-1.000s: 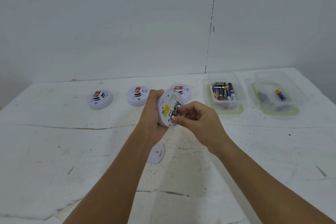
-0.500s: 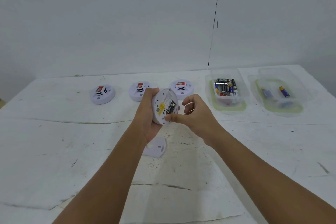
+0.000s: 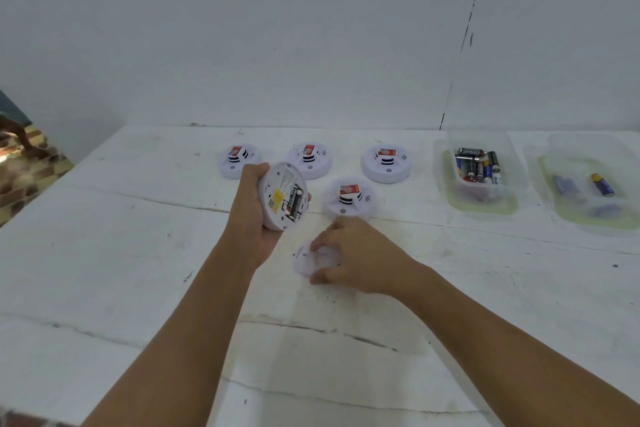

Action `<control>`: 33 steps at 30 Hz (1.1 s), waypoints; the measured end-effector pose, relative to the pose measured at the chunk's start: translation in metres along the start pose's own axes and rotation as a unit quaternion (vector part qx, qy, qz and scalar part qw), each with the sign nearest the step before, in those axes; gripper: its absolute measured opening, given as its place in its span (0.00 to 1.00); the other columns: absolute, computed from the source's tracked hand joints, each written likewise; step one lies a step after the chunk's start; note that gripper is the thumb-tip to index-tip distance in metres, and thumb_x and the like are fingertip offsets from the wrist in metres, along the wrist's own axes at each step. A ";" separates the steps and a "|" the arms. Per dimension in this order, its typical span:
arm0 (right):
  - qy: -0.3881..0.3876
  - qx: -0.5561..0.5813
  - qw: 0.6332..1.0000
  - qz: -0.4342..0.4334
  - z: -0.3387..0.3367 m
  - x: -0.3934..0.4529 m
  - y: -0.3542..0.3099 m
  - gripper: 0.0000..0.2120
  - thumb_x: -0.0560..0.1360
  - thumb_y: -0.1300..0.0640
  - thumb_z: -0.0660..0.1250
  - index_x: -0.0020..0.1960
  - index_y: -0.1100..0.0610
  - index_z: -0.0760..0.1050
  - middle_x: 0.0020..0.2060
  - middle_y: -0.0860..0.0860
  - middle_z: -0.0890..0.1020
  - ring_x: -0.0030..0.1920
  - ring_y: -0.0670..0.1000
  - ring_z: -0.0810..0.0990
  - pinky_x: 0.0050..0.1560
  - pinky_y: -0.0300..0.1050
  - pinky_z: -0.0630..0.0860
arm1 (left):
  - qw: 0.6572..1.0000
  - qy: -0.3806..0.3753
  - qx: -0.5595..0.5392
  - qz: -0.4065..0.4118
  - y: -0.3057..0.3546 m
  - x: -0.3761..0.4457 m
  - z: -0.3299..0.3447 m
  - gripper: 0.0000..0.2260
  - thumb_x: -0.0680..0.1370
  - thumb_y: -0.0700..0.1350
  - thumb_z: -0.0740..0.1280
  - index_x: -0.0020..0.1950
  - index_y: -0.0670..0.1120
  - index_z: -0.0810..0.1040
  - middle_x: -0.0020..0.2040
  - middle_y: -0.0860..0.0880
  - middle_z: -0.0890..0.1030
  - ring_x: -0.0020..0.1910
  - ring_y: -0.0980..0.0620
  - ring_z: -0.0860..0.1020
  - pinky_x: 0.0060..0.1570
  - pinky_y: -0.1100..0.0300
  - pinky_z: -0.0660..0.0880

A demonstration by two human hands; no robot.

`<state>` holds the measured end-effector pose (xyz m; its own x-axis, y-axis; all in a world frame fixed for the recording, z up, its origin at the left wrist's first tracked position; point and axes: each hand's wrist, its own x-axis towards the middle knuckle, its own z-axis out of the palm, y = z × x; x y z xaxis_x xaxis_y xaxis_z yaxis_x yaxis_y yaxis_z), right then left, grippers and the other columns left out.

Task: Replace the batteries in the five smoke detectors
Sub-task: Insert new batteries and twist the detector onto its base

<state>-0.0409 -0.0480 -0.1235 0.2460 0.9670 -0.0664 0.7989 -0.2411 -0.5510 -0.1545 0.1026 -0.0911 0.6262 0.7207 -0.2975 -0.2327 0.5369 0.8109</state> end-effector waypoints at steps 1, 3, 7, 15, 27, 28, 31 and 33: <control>-0.002 -0.009 1.000 -0.003 0.000 0.000 -0.001 0.27 0.72 0.39 0.76 0.69 0.46 0.80 0.59 0.47 0.75 0.59 0.47 0.75 0.59 0.45 0.74 | 1.000 -0.001 -0.004 0.001 0.000 -0.001 -0.003 0.16 0.82 0.54 0.63 0.61 0.44 0.79 0.46 0.44 0.85 0.51 0.41 0.81 0.71 0.43 0.71; -0.002 -0.021 1.000 -0.006 -0.002 0.001 -0.001 0.27 0.73 0.41 0.76 0.70 0.47 0.79 0.60 0.48 0.75 0.60 0.48 0.75 0.60 0.45 0.74 | 1.000 -0.004 -0.010 0.004 0.001 -0.003 -0.007 0.17 0.83 0.55 0.62 0.58 0.44 0.80 0.44 0.45 0.85 0.50 0.42 0.80 0.71 0.43 0.71; 0.015 -0.074 0.997 -0.018 0.001 0.002 0.004 0.30 0.72 0.41 0.75 0.73 0.44 0.75 0.59 0.48 0.76 0.59 0.51 0.75 0.57 0.46 0.74 | 1.000 0.000 -0.017 0.005 0.003 -0.005 -0.015 0.17 0.83 0.56 0.62 0.59 0.45 0.81 0.45 0.45 0.85 0.53 0.39 0.79 0.70 0.42 0.72; 0.243 0.064 0.966 -0.067 -0.020 -0.002 0.017 0.30 0.69 0.42 0.74 0.69 0.44 0.74 0.58 0.45 0.77 0.57 0.49 0.74 0.58 0.38 0.72 | 0.999 0.012 -0.001 -0.034 0.005 -0.006 -0.015 0.15 0.82 0.56 0.63 0.56 0.45 0.77 0.47 0.42 0.83 0.51 0.38 0.79 0.60 0.41 0.79; 0.274 0.103 0.942 -0.162 -0.012 0.005 -0.006 0.28 0.72 0.45 0.78 0.70 0.49 0.80 0.60 0.46 0.78 0.61 0.44 0.75 0.62 0.32 0.69 | 0.977 -0.133 -0.028 -0.165 -0.005 -0.012 0.004 0.15 0.78 0.52 0.60 0.60 0.46 0.75 0.50 0.44 0.79 0.51 0.43 0.79 0.46 0.53 0.77; 0.275 0.105 0.942 -0.162 -0.013 0.006 -0.005 0.28 0.72 0.44 0.78 0.70 0.49 0.80 0.60 0.45 0.78 0.61 0.44 0.75 0.62 0.32 0.69 | 0.975 -0.141 -0.032 -0.168 -0.005 -0.012 0.004 0.16 0.79 0.52 0.61 0.62 0.46 0.75 0.51 0.44 0.79 0.51 0.43 0.79 0.47 0.52 0.77; 0.269 0.120 0.942 -0.159 -0.012 0.008 -0.005 0.27 0.72 0.44 0.79 0.69 0.48 0.80 0.60 0.44 0.78 0.62 0.44 0.75 0.61 0.36 0.72 | 0.973 -0.149 -0.033 -0.172 -0.007 -0.009 0.004 0.17 0.78 0.53 0.62 0.63 0.46 0.75 0.52 0.43 0.80 0.52 0.43 0.80 0.48 0.51 0.78; 0.268 0.131 0.941 -0.160 -0.010 0.009 -0.005 0.27 0.71 0.47 0.81 0.69 0.49 0.80 0.60 0.44 0.78 0.62 0.44 0.76 0.61 0.40 0.75 | 0.972 -0.155 -0.034 -0.171 -0.008 -0.008 0.004 0.17 0.78 0.53 0.61 0.62 0.46 0.76 0.52 0.43 0.81 0.51 0.43 0.81 0.46 0.51 0.80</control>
<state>-0.0370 -0.0389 -0.1131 0.3134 0.7885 0.5292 0.7335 0.1530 -0.6623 -0.1547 0.0903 -0.0934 0.8673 0.3340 -0.3690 -0.0139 0.7574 0.6528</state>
